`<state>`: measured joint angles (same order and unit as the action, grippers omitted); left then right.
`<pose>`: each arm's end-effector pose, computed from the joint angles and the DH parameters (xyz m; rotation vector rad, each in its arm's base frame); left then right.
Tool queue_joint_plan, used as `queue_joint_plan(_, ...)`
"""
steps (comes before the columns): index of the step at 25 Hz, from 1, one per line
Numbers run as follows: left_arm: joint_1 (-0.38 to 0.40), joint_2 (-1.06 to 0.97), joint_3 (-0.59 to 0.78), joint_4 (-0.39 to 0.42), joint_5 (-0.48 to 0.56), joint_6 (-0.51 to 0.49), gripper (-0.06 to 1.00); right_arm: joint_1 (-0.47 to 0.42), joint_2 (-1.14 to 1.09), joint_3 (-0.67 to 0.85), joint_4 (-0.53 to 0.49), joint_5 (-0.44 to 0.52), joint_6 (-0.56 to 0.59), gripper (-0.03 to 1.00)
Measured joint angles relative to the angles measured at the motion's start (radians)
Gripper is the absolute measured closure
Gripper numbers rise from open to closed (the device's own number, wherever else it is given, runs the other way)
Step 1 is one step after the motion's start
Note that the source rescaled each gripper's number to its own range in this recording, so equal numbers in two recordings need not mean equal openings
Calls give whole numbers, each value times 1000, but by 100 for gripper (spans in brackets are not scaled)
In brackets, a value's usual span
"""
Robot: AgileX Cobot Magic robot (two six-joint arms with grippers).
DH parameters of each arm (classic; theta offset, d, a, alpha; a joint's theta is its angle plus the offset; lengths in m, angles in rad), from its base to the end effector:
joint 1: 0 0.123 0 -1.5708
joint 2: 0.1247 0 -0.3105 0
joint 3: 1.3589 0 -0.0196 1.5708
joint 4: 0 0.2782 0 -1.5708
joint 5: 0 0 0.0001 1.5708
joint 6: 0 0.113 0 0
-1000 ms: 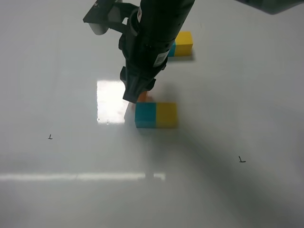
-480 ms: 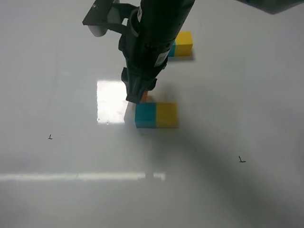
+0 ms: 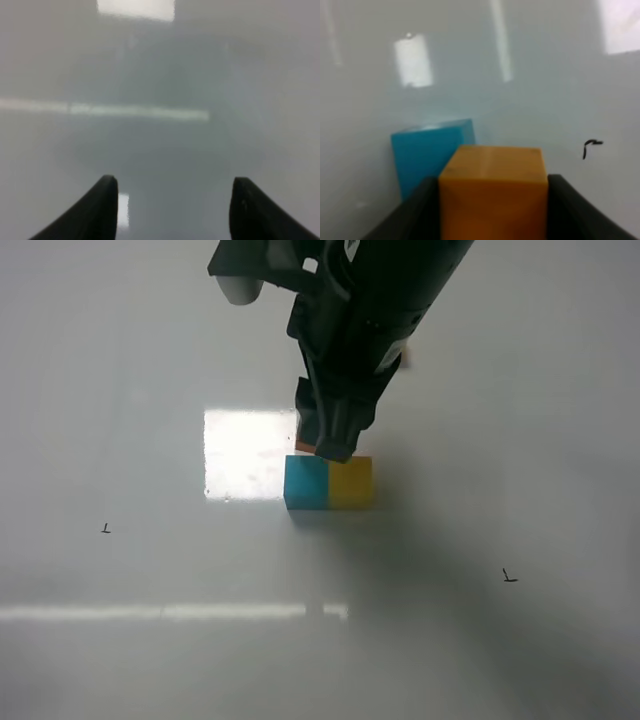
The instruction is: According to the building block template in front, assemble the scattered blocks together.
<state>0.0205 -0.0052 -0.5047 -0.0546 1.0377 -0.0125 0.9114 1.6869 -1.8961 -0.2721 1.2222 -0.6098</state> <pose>0.0129 -0.0051 0.2845 -0.0311 2.0105 -0.0599 0.2683 0.2995 0.4379 -1.7003 1.7734 -0.2271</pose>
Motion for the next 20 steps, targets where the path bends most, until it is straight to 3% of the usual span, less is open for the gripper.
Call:
queue_joint_plan(8, 0, 0, 0, 0, -1, 0, 70, 0, 0, 6, -80, -45, 23, 57)
queue_joint_plan(20, 0, 0, 0, 0, 0, 0, 70, 0, 52, 9, -88, -80, -10, 57)
